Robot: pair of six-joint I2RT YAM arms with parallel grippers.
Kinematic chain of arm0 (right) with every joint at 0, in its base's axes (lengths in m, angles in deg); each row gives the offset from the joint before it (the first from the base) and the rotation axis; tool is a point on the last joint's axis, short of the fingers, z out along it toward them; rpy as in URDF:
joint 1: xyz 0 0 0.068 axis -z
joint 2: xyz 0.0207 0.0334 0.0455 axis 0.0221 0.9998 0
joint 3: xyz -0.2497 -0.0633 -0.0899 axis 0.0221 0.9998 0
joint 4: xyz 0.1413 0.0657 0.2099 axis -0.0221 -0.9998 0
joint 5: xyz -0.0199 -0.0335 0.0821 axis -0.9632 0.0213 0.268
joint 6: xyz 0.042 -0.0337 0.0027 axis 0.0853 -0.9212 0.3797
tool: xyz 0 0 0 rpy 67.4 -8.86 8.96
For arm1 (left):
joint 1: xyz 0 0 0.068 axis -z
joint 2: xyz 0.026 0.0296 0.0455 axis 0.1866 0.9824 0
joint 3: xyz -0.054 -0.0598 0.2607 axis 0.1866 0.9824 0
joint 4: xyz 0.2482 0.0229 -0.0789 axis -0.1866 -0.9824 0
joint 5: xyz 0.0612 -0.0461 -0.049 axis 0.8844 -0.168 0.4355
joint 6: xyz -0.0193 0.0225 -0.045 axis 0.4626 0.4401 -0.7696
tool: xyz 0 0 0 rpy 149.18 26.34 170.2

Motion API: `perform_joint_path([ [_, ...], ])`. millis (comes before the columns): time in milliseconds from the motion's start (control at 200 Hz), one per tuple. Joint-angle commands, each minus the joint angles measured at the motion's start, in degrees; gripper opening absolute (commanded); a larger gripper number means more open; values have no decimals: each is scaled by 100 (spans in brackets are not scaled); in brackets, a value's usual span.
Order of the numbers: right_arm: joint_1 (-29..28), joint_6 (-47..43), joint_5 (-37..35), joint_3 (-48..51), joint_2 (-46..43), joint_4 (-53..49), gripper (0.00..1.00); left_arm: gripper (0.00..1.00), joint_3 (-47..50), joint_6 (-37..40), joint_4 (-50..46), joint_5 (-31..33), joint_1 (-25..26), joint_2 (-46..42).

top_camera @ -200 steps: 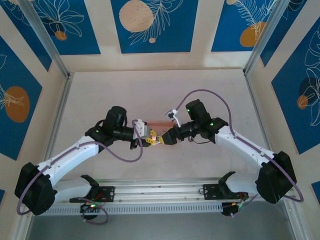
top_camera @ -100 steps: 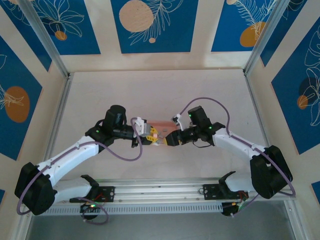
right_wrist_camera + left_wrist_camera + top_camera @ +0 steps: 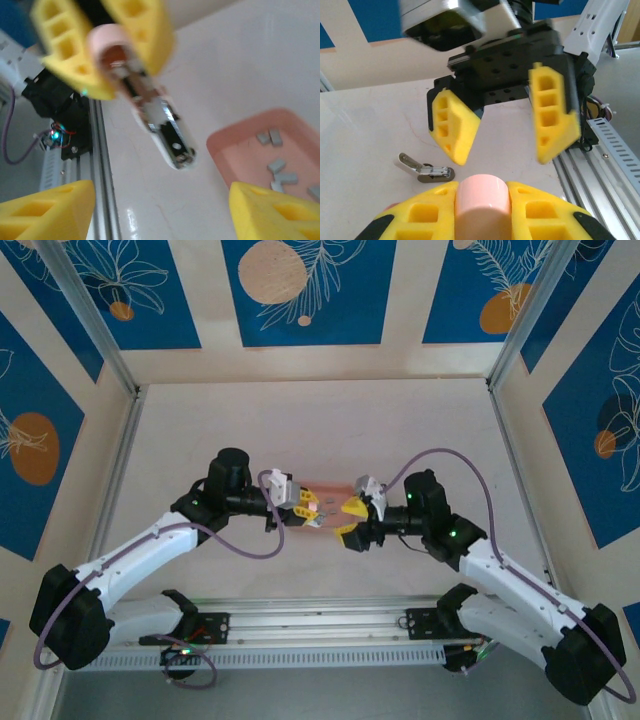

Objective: Load the staples into the stapler

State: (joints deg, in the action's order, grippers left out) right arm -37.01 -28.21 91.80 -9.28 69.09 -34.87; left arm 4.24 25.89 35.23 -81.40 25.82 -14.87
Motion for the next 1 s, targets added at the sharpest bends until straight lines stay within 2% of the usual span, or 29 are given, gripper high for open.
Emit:
perform_joint_path([
  [0,-240,-1443,-179,6,-6,285,73,15,-9,-215,331,-367,43,67],
  [145,-366,-1784,-108,-304,452,376,73,15,-9,-364,500,-512,54,119],
  [365,-416,-1778,263,-621,1139,833,71,15,-7,-471,635,-636,69,182],
  [545,-451,-1687,495,-781,1503,999,64,15,-9,-507,701,-680,91,212],
  [995,-387,-1482,548,-760,1529,1031,30,18,69,-775,1111,-656,95,239],
])
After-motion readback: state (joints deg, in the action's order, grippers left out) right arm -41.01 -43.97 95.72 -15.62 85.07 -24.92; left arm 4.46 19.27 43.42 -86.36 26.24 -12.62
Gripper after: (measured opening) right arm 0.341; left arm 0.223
